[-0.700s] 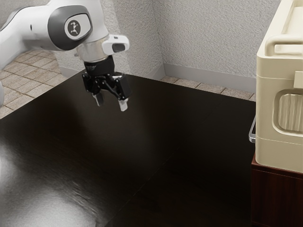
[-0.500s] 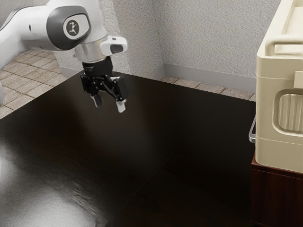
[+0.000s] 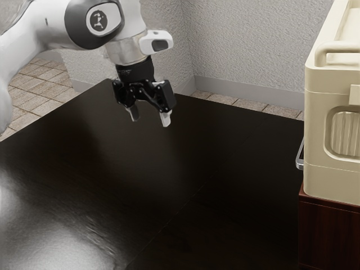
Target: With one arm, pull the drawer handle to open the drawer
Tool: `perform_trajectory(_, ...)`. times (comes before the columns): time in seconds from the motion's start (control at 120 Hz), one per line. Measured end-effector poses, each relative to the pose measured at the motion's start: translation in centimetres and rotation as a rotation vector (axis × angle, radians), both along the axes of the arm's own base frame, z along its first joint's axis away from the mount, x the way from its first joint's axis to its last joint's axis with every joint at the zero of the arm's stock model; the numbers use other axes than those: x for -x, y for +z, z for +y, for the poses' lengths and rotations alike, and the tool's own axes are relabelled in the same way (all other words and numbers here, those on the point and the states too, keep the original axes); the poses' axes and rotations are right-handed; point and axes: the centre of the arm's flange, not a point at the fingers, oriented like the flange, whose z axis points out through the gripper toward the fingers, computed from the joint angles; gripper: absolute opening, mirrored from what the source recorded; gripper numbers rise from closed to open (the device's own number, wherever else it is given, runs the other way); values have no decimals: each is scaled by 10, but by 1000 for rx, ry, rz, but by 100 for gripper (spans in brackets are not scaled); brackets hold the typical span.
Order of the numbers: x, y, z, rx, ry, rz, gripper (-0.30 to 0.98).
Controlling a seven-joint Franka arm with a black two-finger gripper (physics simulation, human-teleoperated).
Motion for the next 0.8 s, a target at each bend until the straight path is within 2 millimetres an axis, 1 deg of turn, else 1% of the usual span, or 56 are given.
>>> perform_trajectory(0.025, -3, -5, -4, 2, 9, 4, 69)
perform_trajectory(0.092, -10, -15, -26, 7, 18, 6, 69)
perform_trajectory(0.167, -14, -18, -52, 23, 33, -2, 69)
perform_trajectory(0.267, -21, -29, -80, 47, 71, 6, 69)
perform_trajectory(0.325, -22, -31, -98, 61, 90, -2, 69)
perform_trajectory(0.45, -30, -40, -125, 87, 139, -21, 69)
perform_trajectory(0.483, -33, -44, -128, 97, 156, -24, 69)
perform_trajectory(0.683, -49, -68, -131, 148, 266, -43, 69)
perform_trajectory(0.8, -59, -74, -131, 167, 314, -72, 69)
